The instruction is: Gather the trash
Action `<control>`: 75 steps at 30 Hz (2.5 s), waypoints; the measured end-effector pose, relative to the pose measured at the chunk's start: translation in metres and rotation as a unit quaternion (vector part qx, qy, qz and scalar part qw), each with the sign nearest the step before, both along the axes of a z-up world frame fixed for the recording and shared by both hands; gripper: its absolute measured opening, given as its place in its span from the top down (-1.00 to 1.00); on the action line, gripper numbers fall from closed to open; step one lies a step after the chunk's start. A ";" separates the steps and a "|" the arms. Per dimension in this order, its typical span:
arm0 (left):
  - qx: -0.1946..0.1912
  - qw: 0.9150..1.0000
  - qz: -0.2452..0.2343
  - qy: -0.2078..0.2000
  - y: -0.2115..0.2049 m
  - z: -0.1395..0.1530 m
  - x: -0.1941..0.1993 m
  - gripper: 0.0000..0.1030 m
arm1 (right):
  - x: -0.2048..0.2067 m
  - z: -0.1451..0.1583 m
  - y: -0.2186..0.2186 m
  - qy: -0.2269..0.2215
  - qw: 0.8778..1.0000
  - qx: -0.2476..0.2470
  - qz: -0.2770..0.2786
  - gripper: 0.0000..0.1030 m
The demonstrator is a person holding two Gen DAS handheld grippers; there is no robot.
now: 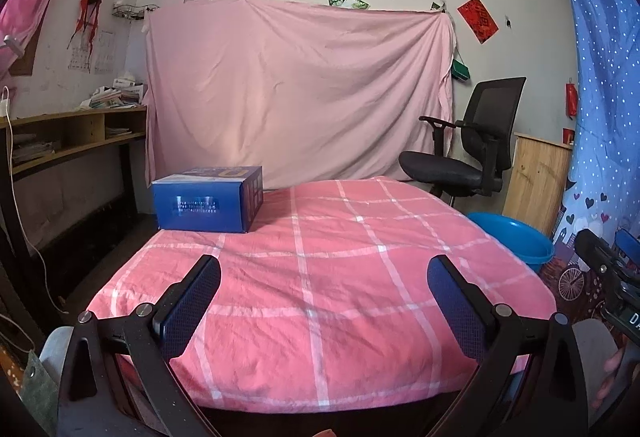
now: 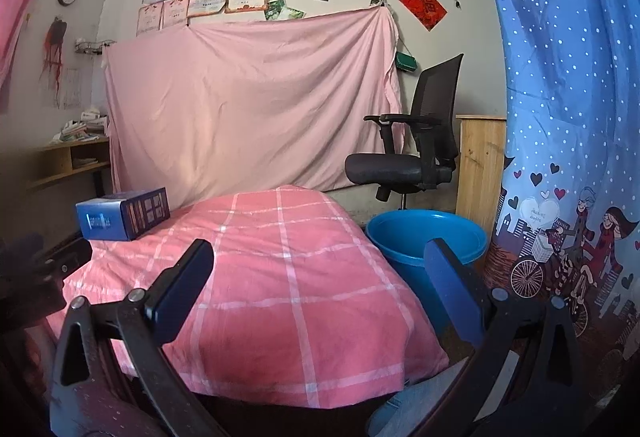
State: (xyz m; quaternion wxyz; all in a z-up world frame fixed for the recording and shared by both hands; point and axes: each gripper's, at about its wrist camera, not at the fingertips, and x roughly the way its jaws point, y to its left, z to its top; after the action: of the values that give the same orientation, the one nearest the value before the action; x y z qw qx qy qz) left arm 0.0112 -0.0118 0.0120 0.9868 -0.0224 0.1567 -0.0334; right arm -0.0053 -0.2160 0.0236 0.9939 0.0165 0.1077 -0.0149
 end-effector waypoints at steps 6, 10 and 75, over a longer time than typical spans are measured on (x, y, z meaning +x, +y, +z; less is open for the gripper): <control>-0.009 1.000 0.016 0.007 0.007 -0.003 0.002 -0.97 | 0.003 -0.005 0.001 0.010 1.000 -0.004 -0.002 -1.00; -0.012 1.000 0.024 0.010 0.011 -0.006 0.001 -0.97 | 0.004 -0.007 0.000 0.015 1.000 -0.003 -0.006 -1.00; -0.001 1.000 0.029 0.000 0.004 -0.008 -0.004 -0.97 | 0.003 -0.009 0.007 0.024 0.998 -0.038 -0.045 -1.00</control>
State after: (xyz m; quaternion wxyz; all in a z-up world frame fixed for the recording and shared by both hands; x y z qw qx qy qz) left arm 0.0067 -0.0080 0.0043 0.9873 -0.0275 0.1565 -0.0050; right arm -0.0024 -0.2087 0.0143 0.9893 -0.0168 0.1300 -0.0643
